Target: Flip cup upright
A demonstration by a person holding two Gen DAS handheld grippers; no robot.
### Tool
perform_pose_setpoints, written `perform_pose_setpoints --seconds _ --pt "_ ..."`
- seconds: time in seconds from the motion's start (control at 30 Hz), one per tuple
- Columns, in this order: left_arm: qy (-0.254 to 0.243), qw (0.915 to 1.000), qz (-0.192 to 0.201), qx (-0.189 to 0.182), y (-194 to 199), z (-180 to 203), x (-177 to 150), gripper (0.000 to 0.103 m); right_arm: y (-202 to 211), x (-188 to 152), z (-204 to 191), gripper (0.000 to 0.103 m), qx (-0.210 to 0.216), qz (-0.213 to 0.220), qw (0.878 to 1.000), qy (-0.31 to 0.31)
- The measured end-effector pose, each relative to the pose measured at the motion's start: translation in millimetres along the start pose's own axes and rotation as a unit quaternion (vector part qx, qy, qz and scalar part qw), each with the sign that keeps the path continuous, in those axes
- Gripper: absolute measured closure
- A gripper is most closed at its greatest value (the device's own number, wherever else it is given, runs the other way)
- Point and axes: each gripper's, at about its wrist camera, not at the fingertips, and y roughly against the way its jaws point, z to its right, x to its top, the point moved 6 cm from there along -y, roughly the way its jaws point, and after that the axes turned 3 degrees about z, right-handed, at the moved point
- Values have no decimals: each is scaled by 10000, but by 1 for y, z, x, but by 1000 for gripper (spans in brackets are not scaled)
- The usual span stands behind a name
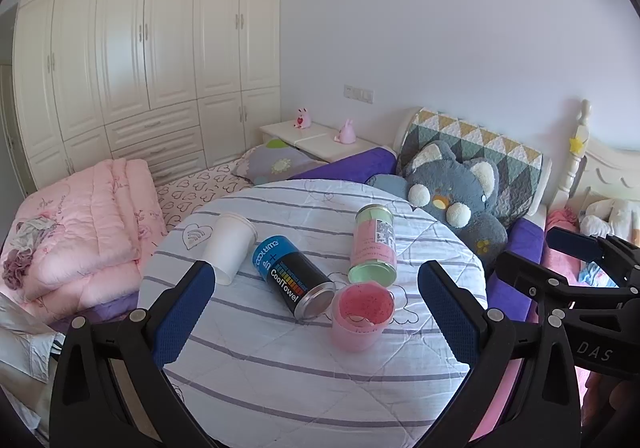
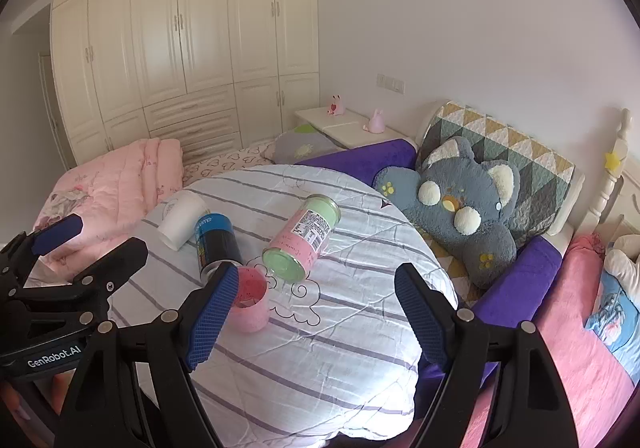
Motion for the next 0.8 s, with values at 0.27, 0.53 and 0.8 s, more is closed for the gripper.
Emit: perform_pose_setpoints --seconds 0.27,0.53,0.8 --pt "-72 9998 137 -92 1 3 5 0 -2 0 0 22 -1 -28 10000 2" --pt "-73 9998 152 -81 0 2 6 0 -4 -1 0 22 -3 -49 10000 -10" --pt "-76 9998 186 -65 -1 1 6 0 -9 -5 0 22 -11 -106 9999 -2"
